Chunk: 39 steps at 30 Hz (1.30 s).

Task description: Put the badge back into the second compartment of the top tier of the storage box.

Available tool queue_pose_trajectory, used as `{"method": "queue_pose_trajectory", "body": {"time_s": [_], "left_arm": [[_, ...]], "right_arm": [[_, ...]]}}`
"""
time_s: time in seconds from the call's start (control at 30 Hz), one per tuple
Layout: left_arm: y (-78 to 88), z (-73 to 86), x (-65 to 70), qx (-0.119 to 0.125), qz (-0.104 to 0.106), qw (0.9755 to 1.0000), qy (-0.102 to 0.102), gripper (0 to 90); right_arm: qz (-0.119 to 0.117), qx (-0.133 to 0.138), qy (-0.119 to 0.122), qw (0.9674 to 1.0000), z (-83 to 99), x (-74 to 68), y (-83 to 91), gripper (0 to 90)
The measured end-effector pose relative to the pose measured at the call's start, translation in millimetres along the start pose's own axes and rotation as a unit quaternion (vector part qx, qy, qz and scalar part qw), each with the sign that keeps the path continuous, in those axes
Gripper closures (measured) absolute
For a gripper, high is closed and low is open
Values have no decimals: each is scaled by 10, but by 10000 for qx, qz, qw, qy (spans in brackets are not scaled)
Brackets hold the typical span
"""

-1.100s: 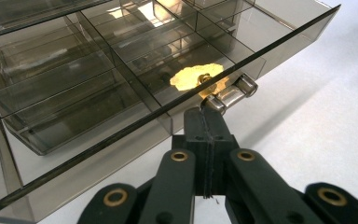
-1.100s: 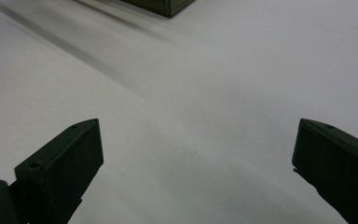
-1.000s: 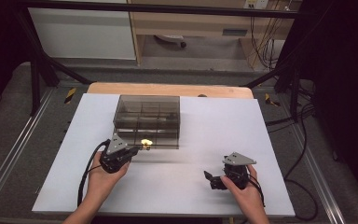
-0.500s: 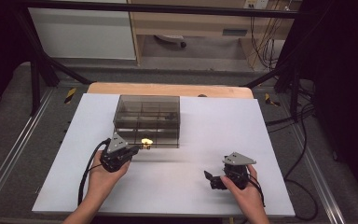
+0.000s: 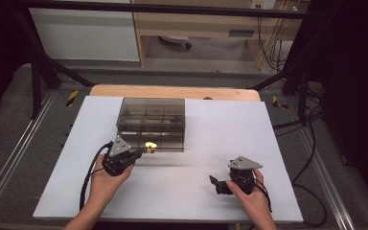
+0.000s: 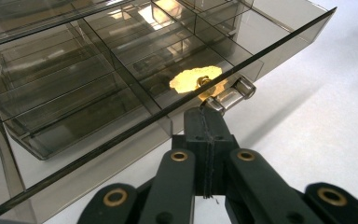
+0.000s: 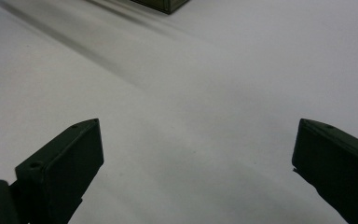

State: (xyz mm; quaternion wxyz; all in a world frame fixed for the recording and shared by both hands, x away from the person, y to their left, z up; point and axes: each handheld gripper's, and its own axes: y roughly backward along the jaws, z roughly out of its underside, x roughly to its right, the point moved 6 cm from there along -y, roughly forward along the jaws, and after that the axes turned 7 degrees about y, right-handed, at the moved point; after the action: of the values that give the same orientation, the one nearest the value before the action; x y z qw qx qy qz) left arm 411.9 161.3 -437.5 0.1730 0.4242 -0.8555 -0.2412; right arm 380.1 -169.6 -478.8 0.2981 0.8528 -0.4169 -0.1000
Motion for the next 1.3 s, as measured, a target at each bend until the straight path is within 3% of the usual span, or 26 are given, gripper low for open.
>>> {"method": "queue_pose_trajectory", "body": {"time_s": [1.3], "left_arm": [[11, -27, -26, 31, -17, 10000, 35, 898]], "right_arm": [[3, -5, 5, 10000, 2, 4, -2, 27]]}}
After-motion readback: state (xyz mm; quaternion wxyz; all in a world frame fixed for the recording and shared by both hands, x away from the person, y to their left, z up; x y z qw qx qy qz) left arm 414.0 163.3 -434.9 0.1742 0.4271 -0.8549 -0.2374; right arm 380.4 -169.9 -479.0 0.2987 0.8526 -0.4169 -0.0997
